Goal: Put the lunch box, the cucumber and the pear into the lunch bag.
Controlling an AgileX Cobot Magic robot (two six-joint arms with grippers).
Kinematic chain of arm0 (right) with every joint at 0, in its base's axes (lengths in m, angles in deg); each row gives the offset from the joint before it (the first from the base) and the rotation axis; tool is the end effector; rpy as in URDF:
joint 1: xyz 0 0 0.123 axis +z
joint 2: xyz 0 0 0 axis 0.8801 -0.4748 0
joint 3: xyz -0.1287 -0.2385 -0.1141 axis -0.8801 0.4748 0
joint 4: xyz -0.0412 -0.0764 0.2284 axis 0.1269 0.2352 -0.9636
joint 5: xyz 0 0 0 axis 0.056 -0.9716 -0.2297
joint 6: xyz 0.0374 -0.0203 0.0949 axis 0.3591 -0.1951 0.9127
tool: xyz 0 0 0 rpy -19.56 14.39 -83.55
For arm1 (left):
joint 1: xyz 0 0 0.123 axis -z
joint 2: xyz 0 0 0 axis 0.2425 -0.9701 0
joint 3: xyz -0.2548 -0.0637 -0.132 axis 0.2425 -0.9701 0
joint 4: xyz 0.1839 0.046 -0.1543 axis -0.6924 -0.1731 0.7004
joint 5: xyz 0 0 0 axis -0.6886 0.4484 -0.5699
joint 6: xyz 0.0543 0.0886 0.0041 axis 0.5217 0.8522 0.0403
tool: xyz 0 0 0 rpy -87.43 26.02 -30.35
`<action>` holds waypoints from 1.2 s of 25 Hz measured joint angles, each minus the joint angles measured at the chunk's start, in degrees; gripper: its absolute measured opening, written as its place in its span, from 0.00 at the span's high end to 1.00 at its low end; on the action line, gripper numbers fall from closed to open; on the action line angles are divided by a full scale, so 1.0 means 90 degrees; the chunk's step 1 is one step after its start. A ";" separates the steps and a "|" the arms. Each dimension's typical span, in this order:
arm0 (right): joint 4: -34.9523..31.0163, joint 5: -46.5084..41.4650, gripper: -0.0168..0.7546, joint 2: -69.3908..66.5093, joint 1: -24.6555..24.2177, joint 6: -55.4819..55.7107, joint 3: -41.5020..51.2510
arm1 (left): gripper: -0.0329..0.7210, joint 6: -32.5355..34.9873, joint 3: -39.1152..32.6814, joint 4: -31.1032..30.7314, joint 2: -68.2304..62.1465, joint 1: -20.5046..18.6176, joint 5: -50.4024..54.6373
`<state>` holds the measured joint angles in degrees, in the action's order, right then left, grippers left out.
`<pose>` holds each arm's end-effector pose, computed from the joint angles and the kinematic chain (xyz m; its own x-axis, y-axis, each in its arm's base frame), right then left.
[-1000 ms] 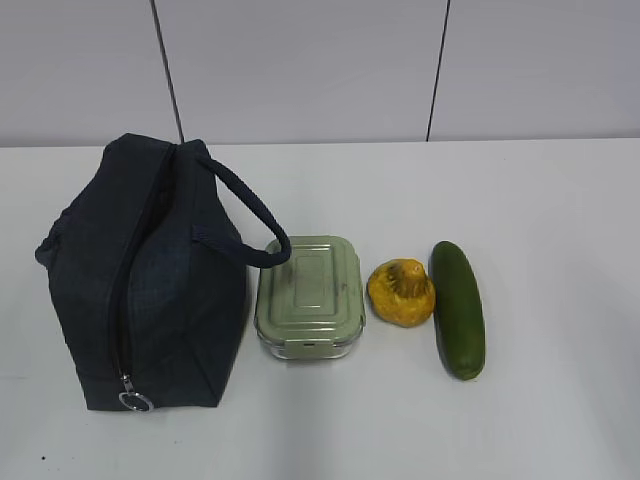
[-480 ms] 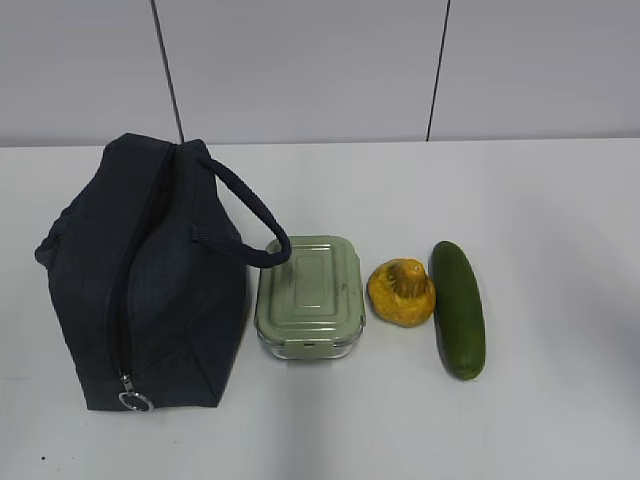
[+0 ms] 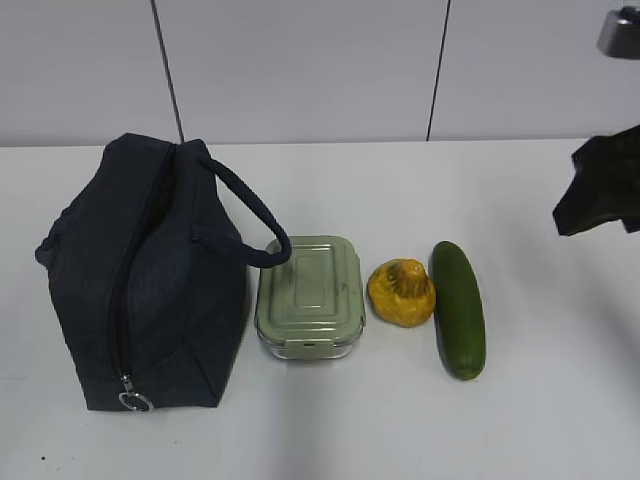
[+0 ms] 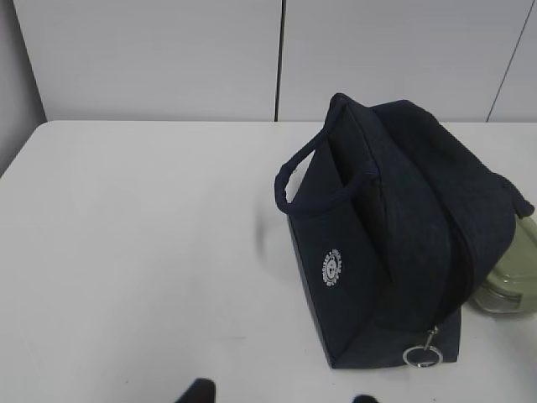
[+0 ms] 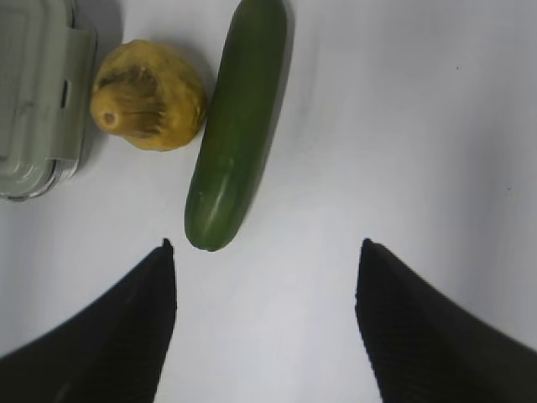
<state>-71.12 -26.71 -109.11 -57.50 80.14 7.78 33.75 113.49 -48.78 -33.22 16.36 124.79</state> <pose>0.2637 0.0367 0.2969 -0.9110 -0.0623 -0.4077 -0.1363 0.9785 0.1549 -0.0163 -0.0062 0.2690 -0.4584 0.0654 -0.8863 0.1203 0.9927 0.0111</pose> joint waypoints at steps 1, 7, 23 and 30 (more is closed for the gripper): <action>-0.0054 0.0031 0.31 -0.0216 0.0000 0.0000 -0.0056 | 0.55 0.0000 0.0000 0.0000 0.0000 0.0000 0.0000; -0.0218 0.0075 0.31 -0.1335 0.0085 -0.0083 -0.0499 | 0.55 0.0000 0.0000 0.0000 0.0000 0.0000 0.0000; 0.0797 -0.0146 0.30 -0.3165 0.1298 0.1226 -0.1132 | 0.55 0.0000 0.0000 0.0000 0.0000 0.0000 0.0000; 0.0769 0.0113 0.30 -0.3606 0.1298 0.1251 -0.1133 | 0.55 0.0000 0.0000 0.0000 0.0000 0.0000 0.0000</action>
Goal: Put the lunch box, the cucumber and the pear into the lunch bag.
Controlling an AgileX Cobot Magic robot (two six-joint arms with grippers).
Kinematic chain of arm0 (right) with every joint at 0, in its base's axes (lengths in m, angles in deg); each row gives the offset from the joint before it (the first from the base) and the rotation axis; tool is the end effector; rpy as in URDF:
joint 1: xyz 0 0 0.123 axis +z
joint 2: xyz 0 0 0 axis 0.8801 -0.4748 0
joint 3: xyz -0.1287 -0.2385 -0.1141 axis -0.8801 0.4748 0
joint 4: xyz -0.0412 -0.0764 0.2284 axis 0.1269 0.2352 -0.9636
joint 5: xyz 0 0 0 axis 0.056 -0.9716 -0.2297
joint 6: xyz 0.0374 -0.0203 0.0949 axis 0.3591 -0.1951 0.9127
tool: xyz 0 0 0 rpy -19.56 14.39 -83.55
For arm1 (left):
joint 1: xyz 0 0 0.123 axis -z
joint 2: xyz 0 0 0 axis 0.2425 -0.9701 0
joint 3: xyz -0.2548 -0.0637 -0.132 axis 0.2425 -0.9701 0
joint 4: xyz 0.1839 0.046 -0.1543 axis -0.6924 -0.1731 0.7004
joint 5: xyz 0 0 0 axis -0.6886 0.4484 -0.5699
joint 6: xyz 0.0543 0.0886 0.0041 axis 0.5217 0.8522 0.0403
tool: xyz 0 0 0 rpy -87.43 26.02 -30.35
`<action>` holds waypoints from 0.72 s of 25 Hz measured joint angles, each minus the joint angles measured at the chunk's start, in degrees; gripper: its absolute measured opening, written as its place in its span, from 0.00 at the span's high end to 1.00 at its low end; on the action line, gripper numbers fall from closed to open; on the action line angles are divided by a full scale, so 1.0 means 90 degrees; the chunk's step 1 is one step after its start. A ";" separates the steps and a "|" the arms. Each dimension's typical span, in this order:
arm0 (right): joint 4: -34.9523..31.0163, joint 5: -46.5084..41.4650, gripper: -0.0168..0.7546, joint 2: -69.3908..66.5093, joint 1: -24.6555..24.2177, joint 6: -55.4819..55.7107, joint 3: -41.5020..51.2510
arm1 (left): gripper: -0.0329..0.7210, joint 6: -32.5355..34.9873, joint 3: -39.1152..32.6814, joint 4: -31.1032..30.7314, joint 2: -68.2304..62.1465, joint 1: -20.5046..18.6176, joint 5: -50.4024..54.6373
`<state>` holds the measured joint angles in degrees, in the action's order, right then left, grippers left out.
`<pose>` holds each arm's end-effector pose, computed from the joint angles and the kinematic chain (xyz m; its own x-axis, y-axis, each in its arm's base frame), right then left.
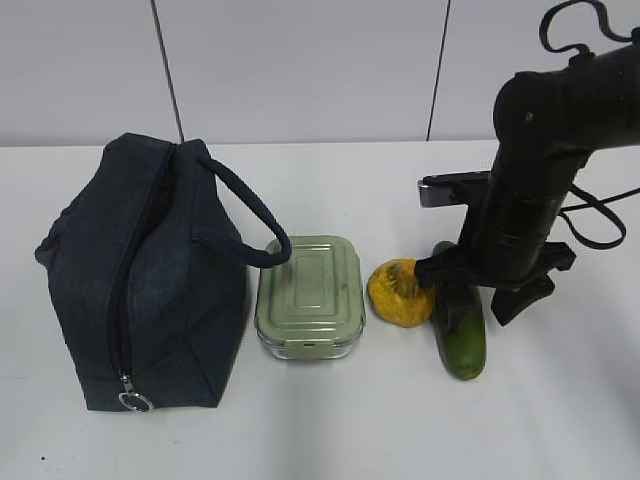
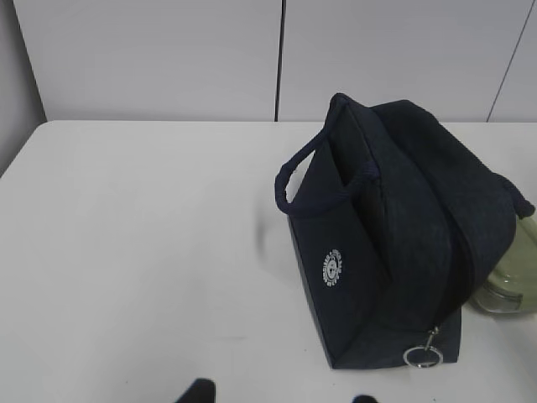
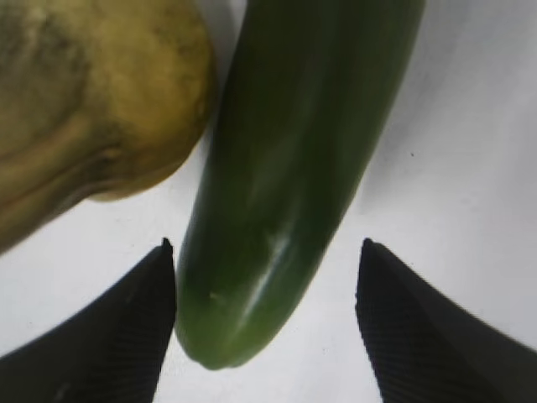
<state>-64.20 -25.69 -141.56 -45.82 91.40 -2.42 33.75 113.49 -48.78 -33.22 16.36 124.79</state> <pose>0.3450 0.1053 0.1612 -0.9890 -0.1445 -0.0323 -0.1466 0.9864 0.0740 -0.0163 -0.0062 0.2690 -0.4584 0.0654 -0.8863 0.1203 0.9927 0.0111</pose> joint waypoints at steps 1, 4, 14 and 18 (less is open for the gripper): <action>0.0000 0.0053 0.30 -0.0045 0.0000 0.0000 -0.0011 | 0.55 0.0000 0.0000 0.0000 0.0000 0.0000 0.0000; 0.0000 0.0239 0.30 -0.0144 0.0000 0.0000 -0.0011 | 0.55 0.0000 0.0000 0.0000 0.0000 0.0000 0.0000; 0.0545 0.0302 0.33 -0.0483 0.0000 0.0012 -0.0121 | 0.55 0.0000 0.0000 0.0000 0.0000 0.0000 0.0000; 0.0772 0.0302 0.43 -0.0483 0.0000 0.0012 -0.0240 | 0.55 0.0000 0.0000 0.0000 0.0000 0.0000 0.0000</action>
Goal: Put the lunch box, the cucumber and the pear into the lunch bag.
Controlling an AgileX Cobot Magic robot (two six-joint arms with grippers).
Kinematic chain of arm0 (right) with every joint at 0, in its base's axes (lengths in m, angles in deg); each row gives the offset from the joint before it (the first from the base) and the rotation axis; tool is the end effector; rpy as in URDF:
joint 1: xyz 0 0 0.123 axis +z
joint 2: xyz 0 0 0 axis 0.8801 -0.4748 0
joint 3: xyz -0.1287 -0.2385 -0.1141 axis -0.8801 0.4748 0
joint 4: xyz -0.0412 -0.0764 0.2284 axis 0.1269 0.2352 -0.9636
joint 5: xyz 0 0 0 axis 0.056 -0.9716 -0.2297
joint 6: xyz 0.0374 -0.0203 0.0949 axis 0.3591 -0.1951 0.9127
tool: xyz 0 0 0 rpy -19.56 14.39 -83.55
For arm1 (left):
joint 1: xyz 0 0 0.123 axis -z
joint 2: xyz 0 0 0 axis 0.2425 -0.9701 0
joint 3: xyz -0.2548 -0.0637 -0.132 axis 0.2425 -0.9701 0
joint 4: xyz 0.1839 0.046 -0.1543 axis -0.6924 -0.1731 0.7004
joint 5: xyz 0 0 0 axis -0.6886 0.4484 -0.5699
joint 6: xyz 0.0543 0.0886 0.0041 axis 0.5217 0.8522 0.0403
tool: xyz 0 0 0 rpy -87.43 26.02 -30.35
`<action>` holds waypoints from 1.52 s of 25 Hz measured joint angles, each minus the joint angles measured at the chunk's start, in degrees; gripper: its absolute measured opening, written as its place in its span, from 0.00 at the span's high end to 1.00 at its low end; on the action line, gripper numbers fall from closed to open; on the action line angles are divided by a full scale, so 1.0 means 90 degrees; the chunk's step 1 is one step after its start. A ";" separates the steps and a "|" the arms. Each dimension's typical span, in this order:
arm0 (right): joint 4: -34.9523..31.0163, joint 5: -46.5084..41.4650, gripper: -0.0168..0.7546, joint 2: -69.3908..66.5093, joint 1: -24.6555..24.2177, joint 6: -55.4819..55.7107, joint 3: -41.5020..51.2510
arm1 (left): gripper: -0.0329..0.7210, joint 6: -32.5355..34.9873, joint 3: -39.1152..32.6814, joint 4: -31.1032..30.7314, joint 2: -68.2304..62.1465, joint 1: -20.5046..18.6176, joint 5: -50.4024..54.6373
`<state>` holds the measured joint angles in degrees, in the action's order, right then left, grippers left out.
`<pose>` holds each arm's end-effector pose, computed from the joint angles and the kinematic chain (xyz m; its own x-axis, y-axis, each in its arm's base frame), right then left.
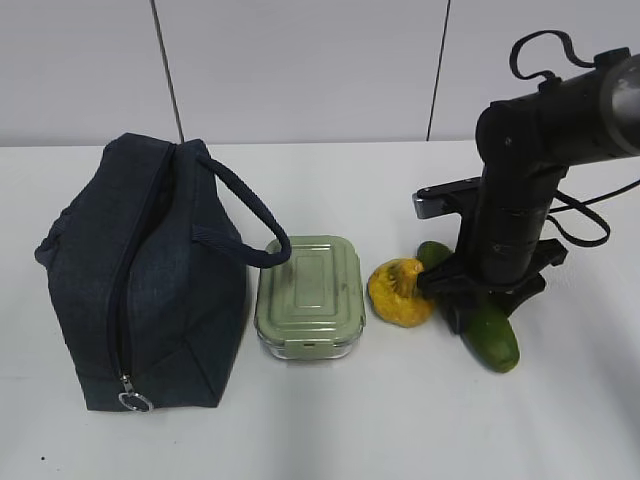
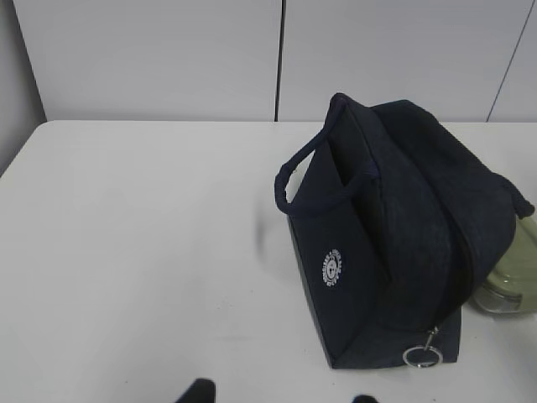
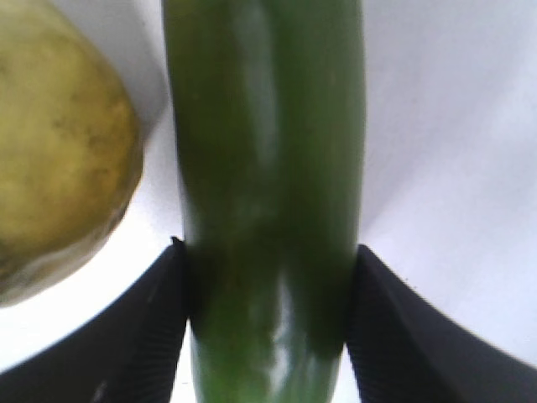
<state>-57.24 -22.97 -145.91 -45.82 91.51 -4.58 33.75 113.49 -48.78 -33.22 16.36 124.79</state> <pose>0.3626 0.0998 0.1415 -0.9756 -0.2137 -0.0511 -0.2126 0.9768 -0.0250 -0.0163 -0.0062 0.2690 -0.4584 0.0654 -0.8863 0.1203 0.9927 0.0111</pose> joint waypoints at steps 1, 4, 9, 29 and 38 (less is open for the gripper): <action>0.0013 0.0000 0.44 0.0000 0.0000 0.0000 -0.0013 | 0.55 0.0000 0.0000 0.0000 0.0000 0.0000 0.0000; 0.0024 0.0000 0.46 0.0000 0.0000 -0.0013 -0.0054 | 0.55 0.0000 0.0000 0.0000 0.0000 0.0000 0.0000; 0.0028 0.0000 0.47 0.0000 0.0000 -0.0145 -0.0056 | 0.55 0.0000 0.0000 0.0000 0.0000 0.0000 0.0000; 0.0572 -0.0244 0.47 0.0011 0.0000 -0.0271 -0.0458 | 0.55 0.0000 0.0000 0.0000 0.0000 0.0000 0.0000; 0.0600 -0.1004 0.47 0.0011 0.0000 -0.0206 -0.1711 | 0.55 0.0000 0.0000 0.0000 0.0000 0.0000 0.0000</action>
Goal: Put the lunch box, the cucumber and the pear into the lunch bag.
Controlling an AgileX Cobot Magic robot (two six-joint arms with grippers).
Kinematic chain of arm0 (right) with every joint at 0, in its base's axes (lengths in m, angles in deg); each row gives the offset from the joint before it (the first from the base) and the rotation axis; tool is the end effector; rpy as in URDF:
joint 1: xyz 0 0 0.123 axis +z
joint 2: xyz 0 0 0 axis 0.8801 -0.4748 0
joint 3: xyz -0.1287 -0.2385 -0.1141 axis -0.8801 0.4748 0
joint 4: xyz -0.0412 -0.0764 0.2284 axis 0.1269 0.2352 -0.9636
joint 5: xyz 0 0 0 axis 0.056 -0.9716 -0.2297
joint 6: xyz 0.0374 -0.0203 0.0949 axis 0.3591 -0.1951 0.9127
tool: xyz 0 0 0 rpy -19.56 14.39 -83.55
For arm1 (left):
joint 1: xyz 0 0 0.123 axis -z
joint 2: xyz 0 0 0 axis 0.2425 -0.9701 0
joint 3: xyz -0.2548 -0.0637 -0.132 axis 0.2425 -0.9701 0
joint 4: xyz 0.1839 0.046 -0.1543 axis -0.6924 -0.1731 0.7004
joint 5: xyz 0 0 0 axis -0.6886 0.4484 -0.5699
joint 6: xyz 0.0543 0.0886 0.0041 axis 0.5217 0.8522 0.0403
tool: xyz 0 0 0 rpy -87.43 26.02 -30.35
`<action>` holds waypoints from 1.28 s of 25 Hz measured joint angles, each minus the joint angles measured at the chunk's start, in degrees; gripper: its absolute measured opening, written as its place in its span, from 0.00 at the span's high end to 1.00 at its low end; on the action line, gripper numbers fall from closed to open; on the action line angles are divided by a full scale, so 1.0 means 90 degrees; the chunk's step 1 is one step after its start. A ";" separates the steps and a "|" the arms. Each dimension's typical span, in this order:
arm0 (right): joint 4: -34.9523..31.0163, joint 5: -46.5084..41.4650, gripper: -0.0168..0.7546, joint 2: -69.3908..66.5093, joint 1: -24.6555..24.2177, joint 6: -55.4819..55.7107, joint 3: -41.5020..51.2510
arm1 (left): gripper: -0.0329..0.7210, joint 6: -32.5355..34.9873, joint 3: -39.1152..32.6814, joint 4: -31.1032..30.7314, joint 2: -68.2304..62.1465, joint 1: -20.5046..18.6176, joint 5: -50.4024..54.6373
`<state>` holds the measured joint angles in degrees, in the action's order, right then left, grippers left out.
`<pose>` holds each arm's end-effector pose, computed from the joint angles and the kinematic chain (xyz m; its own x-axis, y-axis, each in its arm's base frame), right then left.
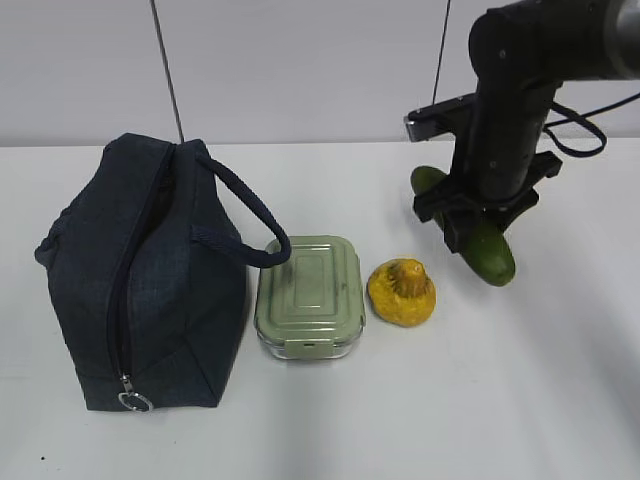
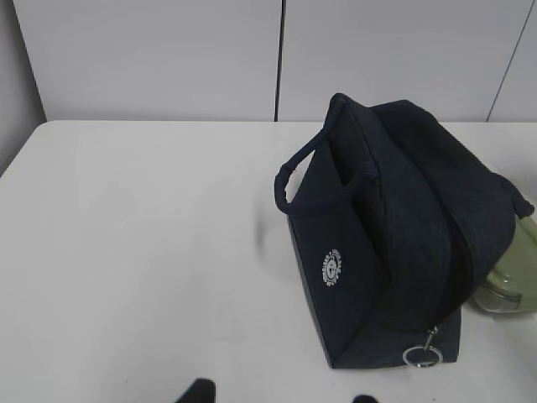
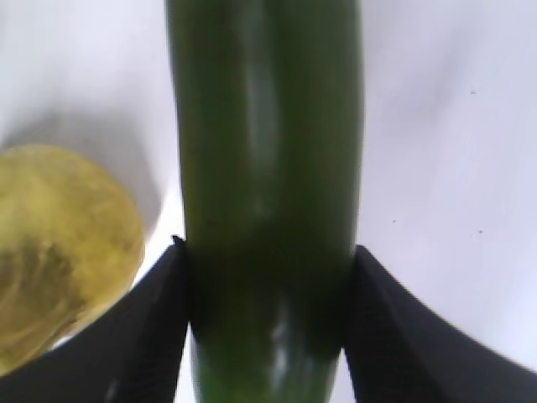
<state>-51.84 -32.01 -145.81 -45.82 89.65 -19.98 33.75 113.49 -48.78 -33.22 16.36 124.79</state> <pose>0.4006 0.1014 0.2044 -0.9453 -0.2825 -0.1633 -0.2664 0.9571 -0.1136 -0.0163 -0.0062 0.2690 -0.4584 0.0654 -0.8863 0.1203 0.9927 0.0111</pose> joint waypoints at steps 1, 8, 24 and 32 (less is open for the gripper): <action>0.0000 -0.0116 0.47 0.0000 0.0000 0.0000 -0.0165 | 0.55 0.0000 0.0000 0.0000 0.0000 0.0000 0.0000; 0.0039 -0.0772 0.47 0.0000 0.0000 0.0000 -0.1218 | 0.55 0.0000 0.0000 -0.0174 0.0000 0.0000 0.0000; -0.1373 -0.1142 0.47 0.0024 0.0000 -0.0442 -0.2359 | 0.59 0.0000 0.0096 0.0319 -0.1215 0.0000 -0.0357; -0.2459 -0.1180 0.47 0.0038 0.0000 -0.0907 -0.2364 | 0.59 0.0502 0.0281 0.2480 -0.3556 0.0000 -0.3172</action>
<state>-73.98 -42.63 -145.46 -45.82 81.49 -41.26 38.27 116.03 -26.46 -65.22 16.36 96.24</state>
